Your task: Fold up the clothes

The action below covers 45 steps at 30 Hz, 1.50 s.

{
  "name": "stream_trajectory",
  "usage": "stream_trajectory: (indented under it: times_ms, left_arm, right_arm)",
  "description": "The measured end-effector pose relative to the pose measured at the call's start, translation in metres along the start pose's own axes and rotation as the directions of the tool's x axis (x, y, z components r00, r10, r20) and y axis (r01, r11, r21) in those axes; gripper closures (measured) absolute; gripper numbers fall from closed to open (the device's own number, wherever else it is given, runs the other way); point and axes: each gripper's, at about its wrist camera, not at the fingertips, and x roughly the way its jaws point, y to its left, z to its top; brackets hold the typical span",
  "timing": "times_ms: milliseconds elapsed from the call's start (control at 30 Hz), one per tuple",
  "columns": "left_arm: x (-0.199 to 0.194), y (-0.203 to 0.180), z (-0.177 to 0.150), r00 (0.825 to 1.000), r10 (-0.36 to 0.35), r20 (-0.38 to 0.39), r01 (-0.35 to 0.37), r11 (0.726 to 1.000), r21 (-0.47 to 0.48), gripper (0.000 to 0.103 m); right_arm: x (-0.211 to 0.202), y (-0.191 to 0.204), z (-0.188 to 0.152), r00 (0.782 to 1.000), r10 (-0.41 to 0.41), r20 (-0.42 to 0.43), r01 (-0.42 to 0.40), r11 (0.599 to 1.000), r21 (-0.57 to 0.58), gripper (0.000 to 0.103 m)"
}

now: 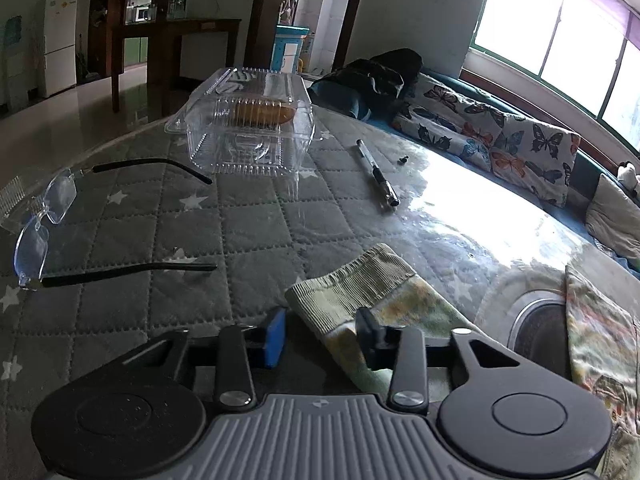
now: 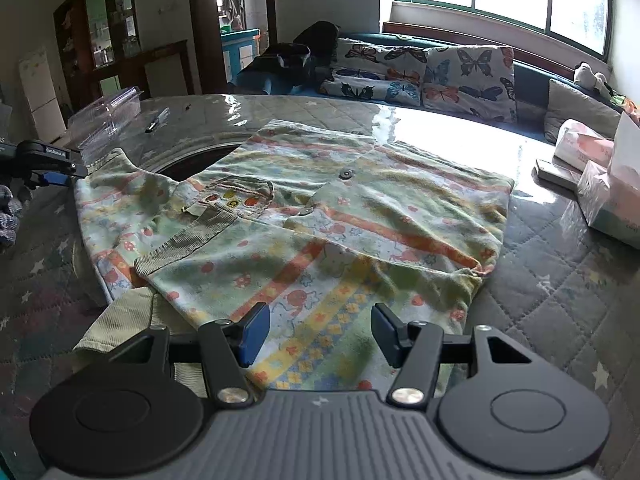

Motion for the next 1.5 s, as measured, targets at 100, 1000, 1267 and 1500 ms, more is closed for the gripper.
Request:
stream_trajectory:
  times_ms: [100,1000,1267,1500]
  left_arm:
    - [0.001,-0.002,0.000,1.000,-0.010,-0.003,0.010,1.000,0.011,0.087]
    - [-0.137,-0.209,-0.059,0.792,-0.603,-0.095,0.587,0.712,0.385,0.100]
    - [-0.105,-0.192,-0.080,0.890,-0.448,-0.082,0.431,0.771,0.469,0.096]
    - [-0.065,-0.168,-0.080,0.948,-0.315,-0.050,0.297,0.815,0.497,0.080]
  right_arm:
    - [-0.003,-0.001,-0.001,1.000,-0.003,0.006,0.003,1.000,0.010,0.046]
    - [-0.044,-0.038,-0.014,0.993,-0.042,0.111,0.026,0.990,0.139,0.047]
    - [-0.039,-0.034,-0.013,0.994,-0.019,0.105,0.006,0.992,0.123,0.047]
    - [-0.028,-0.024,-0.012,0.997,0.002,0.079,-0.010,0.994,0.106,0.047]
